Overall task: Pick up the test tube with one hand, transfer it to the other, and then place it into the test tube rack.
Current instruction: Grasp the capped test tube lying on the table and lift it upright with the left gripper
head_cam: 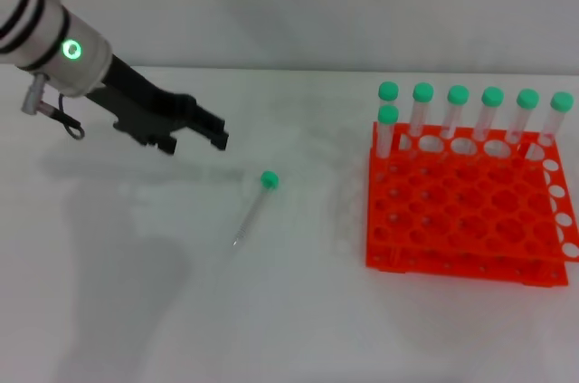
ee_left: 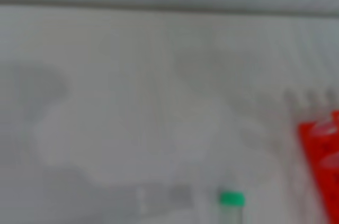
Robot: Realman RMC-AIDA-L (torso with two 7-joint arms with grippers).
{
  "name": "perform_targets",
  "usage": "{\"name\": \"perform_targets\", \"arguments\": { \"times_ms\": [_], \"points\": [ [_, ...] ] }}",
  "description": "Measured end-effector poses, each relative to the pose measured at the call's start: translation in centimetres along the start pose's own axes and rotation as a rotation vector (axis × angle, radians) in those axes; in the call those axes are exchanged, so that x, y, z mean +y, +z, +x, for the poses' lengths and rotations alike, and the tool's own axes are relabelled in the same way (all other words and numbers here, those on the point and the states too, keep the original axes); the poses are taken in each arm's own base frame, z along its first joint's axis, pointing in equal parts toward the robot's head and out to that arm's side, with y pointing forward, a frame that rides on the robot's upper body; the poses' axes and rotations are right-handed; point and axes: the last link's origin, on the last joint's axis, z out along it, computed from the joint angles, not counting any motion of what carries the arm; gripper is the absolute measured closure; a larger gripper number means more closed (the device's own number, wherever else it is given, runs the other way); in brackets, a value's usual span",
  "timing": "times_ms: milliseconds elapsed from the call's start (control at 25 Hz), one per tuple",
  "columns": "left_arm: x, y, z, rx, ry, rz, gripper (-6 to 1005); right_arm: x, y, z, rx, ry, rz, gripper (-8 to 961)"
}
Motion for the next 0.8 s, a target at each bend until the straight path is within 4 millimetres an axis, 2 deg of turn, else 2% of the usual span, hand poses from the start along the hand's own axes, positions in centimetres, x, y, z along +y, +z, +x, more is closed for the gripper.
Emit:
{"name": "perform_targets", "arguments": {
  "times_ms": [120,400,800],
  "points": [
    [1.1,1.5,-0.3,-0.090,-0.002,0.082,125,-0.1,-0.2,0.1,0.001,0.001,0.002,199],
    [3.4,5.0,-0.8,-0.153,0.053,0.115,125,0.0,-0.2,0.1,-0.002,0.005,0.000,200],
    [4.6,7.3,-2.0,-0.197,0.102,0.179,124,0.3,-0.1,0.1,-0.004,0.010,-0.007,202]
  ]
}}
